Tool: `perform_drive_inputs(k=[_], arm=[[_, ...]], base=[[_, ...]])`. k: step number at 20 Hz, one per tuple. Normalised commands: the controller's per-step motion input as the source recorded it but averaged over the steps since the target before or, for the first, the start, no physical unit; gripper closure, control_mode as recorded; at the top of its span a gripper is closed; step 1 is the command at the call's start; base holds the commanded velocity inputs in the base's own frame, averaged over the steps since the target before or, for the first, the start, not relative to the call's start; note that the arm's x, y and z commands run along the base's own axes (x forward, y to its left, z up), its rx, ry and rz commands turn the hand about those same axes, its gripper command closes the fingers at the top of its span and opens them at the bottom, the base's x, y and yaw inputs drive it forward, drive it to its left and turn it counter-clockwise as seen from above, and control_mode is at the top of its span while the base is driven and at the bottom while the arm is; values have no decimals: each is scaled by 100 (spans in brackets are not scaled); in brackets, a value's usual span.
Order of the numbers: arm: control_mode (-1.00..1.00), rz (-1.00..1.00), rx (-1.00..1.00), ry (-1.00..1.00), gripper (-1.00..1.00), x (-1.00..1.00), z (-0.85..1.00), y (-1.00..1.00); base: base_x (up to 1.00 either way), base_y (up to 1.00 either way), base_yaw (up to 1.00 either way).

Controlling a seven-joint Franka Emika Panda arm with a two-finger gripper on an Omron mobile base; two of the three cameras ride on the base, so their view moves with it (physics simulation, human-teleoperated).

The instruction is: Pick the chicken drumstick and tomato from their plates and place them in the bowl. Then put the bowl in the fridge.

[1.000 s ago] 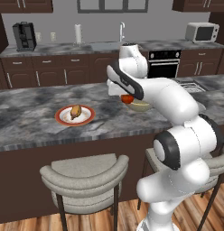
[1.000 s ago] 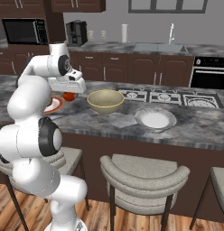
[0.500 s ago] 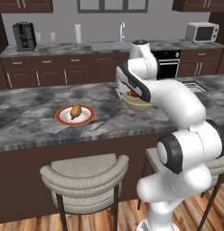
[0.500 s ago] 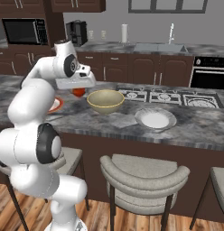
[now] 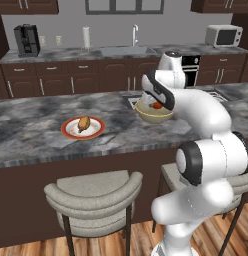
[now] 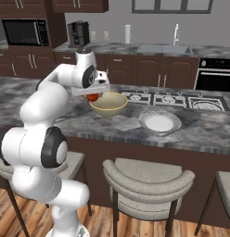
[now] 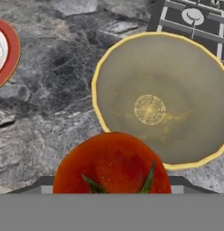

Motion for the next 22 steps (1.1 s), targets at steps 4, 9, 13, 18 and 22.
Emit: perform_drive_inputs(k=[4,9,13,18,22], arm=[[-100,3,0,17,100,38,-1,-30],[-100,0,-2,12,100,43,-7,-19],[-100,0,0,6,100,39,-2,-7],[-100,0,0,0,100,25,-21,0],[-100,0,-1,8,100,8,-45,0]], base=[[0,0,0],[0,0,0],[0,0,0],[0,0,0],[0,0,0]])
